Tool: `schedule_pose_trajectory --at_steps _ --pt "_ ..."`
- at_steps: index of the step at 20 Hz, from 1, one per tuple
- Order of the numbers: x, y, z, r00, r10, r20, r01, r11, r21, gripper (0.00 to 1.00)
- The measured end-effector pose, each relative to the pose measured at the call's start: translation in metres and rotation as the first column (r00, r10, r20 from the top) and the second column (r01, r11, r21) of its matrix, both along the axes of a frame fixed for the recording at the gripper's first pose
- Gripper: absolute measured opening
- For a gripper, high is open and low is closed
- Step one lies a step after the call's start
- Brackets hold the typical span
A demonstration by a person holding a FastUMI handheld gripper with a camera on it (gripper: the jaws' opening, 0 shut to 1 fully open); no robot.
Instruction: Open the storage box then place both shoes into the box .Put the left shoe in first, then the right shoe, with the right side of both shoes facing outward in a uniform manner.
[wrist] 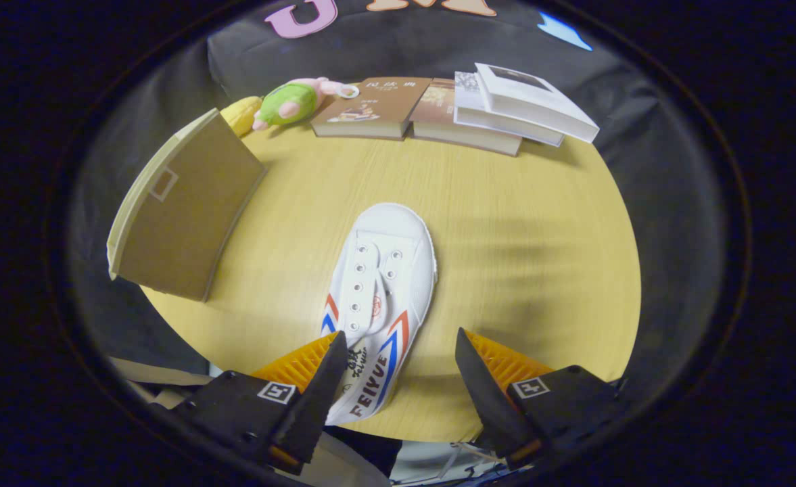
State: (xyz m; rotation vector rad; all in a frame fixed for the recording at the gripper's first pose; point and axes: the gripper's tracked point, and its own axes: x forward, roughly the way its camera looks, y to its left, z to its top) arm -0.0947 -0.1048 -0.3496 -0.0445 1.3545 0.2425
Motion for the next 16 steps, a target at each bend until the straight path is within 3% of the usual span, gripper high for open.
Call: schedule_pose_trajectory --at_steps 5,9,13,16 --pt "-0.004 0.002 -0.026 0.998 0.034 -0.06 -0.033 0.999 0.012 0.84" --pt "-0.01 0.016 -0.029 0.993 0.015 -0.121 -0.004 0.996 0.092 0.71" --pt "-0.013 0.014 -0.028 0.987 0.005 -0.159 0.007 0.997 0.074 0.59" --pt "-0.014 0.008 -0.021 0.985 -0.021 -0.172 0.029 0.999 0.045 0.39"
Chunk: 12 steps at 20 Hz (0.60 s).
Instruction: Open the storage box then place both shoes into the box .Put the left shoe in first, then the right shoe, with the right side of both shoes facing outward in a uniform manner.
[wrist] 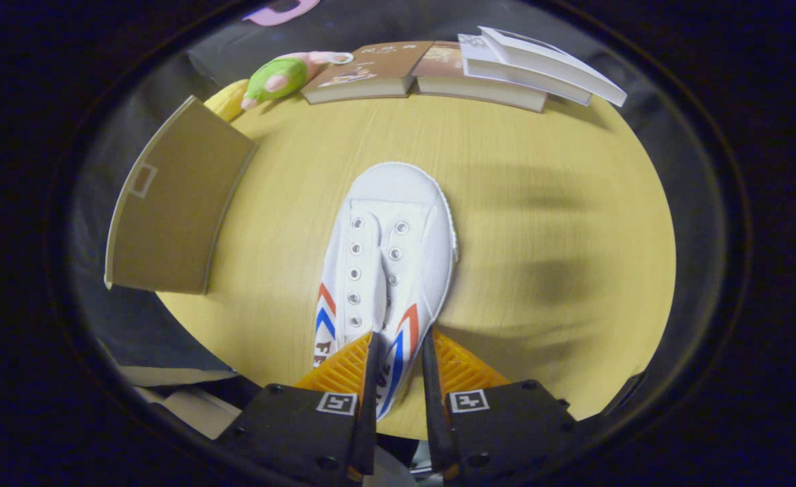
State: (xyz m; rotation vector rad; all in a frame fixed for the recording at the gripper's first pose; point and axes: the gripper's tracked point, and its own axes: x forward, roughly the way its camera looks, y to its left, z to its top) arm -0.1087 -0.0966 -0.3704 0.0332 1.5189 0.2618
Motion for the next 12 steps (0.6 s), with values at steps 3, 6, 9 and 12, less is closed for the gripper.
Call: schedule_pose_trajectory --at_steps 3,6,9,12 --pt "0.0 -0.005 0.002 0.993 -0.115 -0.01 0.115 0.993 0.014 0.18" --pt "0.0 -0.003 0.004 0.985 -0.172 -0.017 0.173 0.984 0.034 0.06" --pt "0.002 -0.001 0.01 0.977 -0.212 -0.014 0.212 0.976 0.051 0.06" --pt "0.007 0.004 0.018 0.969 -0.248 -0.006 0.247 0.966 0.073 0.06"
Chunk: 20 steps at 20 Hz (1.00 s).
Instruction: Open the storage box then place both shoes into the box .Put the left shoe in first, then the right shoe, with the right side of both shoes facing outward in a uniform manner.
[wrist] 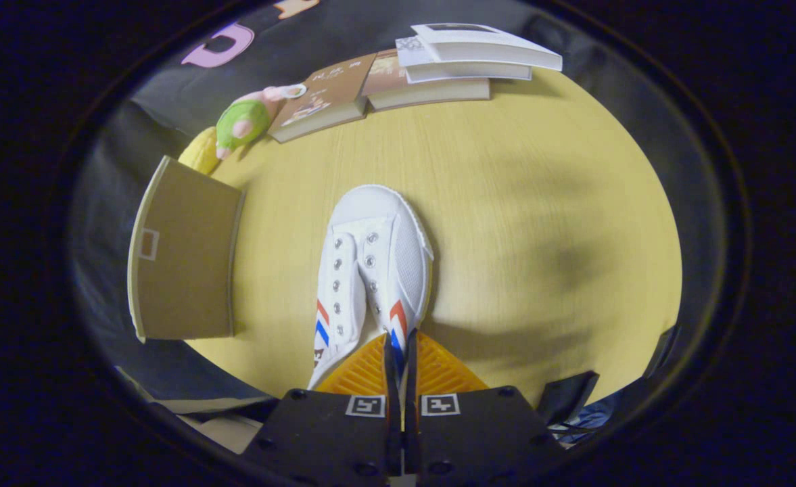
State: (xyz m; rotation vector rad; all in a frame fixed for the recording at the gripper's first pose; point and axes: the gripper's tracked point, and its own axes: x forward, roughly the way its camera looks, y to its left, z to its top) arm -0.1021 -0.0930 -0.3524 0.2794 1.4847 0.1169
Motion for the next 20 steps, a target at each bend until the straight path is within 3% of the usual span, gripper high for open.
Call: schedule_pose_trajectory --at_steps 9,20 --pt "0.016 0.044 0.039 0.996 -0.075 0.055 0.069 0.993 0.094 0.05" --pt "0.054 0.117 0.118 0.983 -0.056 0.174 0.035 0.992 0.122 0.05"
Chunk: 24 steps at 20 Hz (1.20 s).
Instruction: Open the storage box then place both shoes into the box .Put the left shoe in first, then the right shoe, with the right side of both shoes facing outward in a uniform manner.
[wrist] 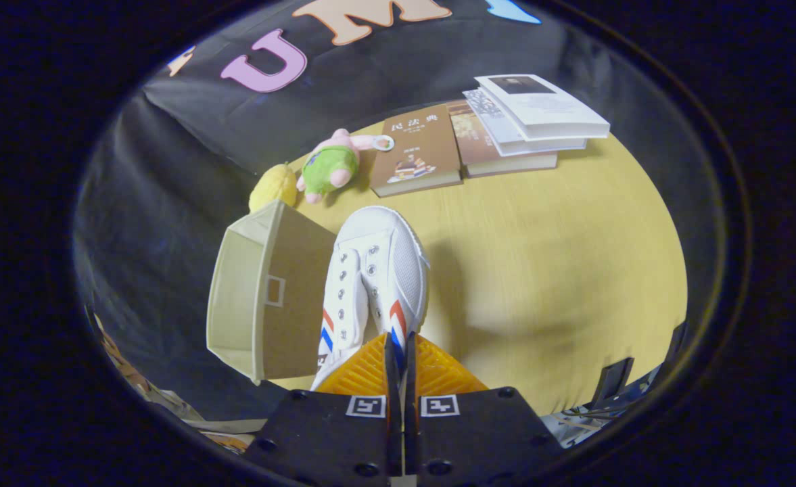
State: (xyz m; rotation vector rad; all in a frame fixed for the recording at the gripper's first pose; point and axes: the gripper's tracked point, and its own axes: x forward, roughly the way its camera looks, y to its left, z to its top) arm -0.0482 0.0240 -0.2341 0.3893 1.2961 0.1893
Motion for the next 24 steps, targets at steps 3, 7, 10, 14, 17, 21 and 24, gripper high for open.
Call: schedule_pose_trajectory --at_steps 3,7,10,14,17,21,24 --pt "0.008 0.026 0.02 1.0 0.009 0.026 -0.009 1.0 0.017 0.05" --pt "0.018 0.06 0.043 0.998 0.013 0.061 -0.016 0.999 0.046 0.05" --pt "0.024 0.085 0.054 0.997 0.021 0.08 -0.026 0.998 0.056 0.05" --pt "0.027 0.119 0.057 0.995 0.03 0.094 -0.038 0.996 0.082 0.05" --pt "0.03 0.143 0.063 0.994 0.027 0.103 -0.038 0.993 0.112 0.05" --pt "0.033 0.17 0.062 0.994 0.025 0.107 -0.039 0.99 0.133 0.05" --pt "0.034 0.184 0.049 0.996 0.018 0.092 -0.03 0.991 0.128 0.05"
